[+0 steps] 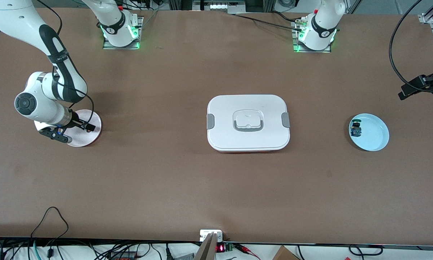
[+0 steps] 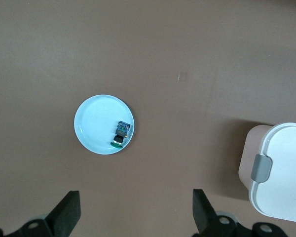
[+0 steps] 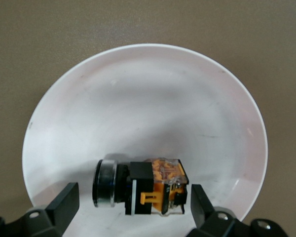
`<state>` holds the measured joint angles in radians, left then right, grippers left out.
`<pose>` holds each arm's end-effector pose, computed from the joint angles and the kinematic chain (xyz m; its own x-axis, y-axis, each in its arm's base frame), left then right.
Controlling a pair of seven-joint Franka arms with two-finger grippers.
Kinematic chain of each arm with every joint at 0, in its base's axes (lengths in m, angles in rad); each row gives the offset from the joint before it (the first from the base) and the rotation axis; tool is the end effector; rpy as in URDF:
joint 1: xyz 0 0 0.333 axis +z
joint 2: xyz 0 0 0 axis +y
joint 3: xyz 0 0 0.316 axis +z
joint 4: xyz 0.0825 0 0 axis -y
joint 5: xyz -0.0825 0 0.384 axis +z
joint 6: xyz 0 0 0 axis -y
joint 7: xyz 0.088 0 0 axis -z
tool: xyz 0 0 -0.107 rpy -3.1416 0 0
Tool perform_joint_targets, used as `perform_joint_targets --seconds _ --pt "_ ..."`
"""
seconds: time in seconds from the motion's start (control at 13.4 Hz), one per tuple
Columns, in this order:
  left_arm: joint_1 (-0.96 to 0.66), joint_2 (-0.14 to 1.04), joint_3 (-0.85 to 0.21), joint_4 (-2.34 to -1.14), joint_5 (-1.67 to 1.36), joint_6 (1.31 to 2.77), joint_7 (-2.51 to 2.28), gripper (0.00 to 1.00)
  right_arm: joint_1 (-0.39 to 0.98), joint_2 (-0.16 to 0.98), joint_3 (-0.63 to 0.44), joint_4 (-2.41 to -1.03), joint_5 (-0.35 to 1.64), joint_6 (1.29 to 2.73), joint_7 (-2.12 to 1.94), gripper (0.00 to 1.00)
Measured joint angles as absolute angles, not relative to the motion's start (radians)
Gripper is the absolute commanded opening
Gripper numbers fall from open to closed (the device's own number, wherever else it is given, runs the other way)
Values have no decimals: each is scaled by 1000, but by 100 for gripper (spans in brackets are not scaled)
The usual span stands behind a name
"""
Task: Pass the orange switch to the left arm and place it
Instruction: 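Lower the right gripper over the orange switch and close on it, then lift the orange switch with the right gripper and carry it above the box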
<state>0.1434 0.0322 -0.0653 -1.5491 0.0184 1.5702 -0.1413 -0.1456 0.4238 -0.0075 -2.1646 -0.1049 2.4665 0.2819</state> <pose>0.5623 0.0466 0.6167 0.9760 0.2176 -0.0086 0.2175 -0.9759 -0.0177 0.5450 -0.0840 0.1868 0.9332 -0.3442 -0.1030 -0.3358 -0.9376 0.0903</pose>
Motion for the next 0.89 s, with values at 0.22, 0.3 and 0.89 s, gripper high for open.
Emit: perform_joint_targets --seconds 0.22,0.3,0.89 --pt "143 32 -65 -1549 18 1570 -141 100 -146 424 -7 -2165 -105 2466 291 99" --pt "143 32 -65 -1549 18 1570 -141 100 -146 424 -7 -2165 -105 2465 294 99" --pt "144 32 -65 -1549 18 1570 -141 100 -145 424 -7 -2181 -105 2464 296 47"
